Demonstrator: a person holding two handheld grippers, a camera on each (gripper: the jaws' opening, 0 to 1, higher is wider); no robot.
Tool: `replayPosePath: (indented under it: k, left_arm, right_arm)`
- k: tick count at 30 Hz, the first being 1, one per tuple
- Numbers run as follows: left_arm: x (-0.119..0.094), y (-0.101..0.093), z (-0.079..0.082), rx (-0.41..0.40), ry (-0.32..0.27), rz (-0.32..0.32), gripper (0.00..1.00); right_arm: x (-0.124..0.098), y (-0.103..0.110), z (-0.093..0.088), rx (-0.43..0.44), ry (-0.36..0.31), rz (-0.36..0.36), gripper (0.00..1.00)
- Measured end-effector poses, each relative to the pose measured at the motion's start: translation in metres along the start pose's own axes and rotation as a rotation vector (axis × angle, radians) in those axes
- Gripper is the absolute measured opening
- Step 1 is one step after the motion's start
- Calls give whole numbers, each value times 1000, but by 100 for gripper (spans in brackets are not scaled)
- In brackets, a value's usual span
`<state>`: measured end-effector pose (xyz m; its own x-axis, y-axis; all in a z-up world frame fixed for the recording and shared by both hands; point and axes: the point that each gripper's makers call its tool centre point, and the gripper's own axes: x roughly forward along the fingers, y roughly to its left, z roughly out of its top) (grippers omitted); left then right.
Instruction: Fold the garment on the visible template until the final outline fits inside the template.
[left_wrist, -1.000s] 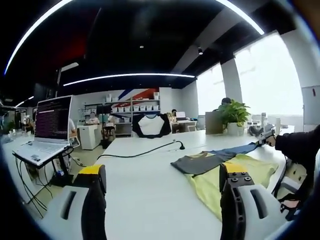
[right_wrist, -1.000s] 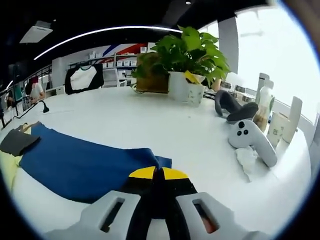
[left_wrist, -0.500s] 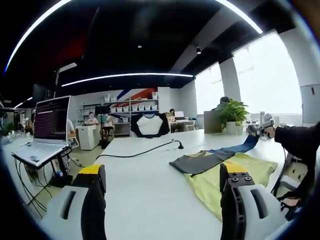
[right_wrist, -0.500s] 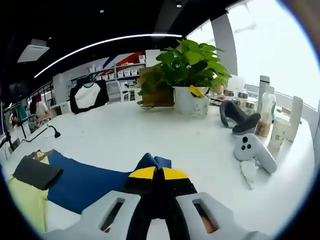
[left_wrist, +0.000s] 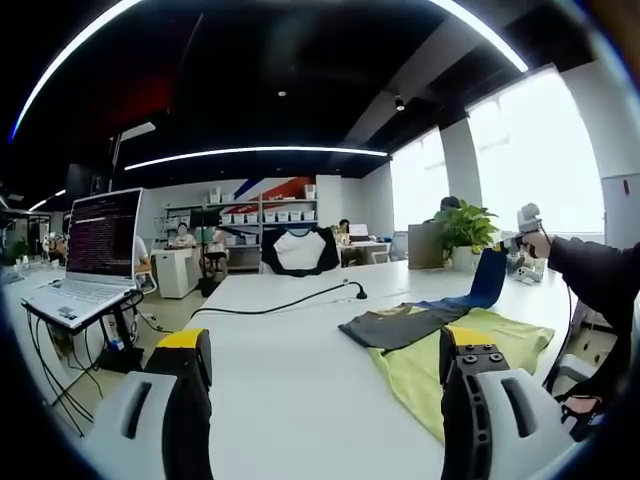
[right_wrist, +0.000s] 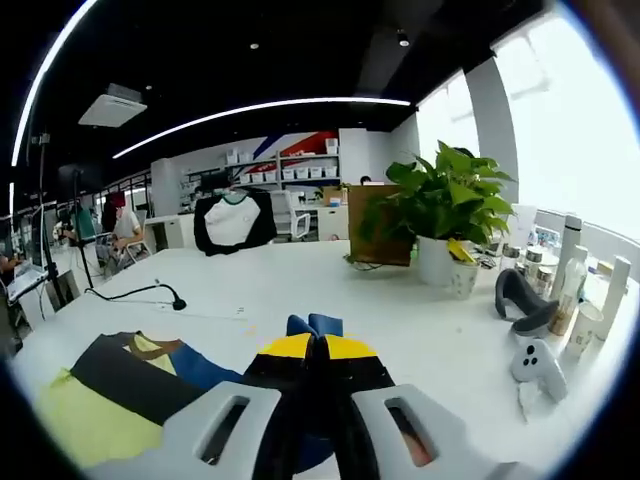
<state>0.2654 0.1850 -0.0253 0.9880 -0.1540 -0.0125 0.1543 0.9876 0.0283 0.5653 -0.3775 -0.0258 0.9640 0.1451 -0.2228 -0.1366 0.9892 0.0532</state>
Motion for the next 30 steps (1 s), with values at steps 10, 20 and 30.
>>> replayPosePath:
  k: [10,20,30]
  left_arm:
    - [3,2,-2,-1,8,10,100]
    - [-3,13,-1,-10,12,46,100]
    - [-9,19,1,-4,1,62,100]
  right_arm:
    - [-2,112,34,4,-74,206,0]
    - [4,215,43,-12,-79,385,0]
    - [12,277,36,-38,-71,455,0]
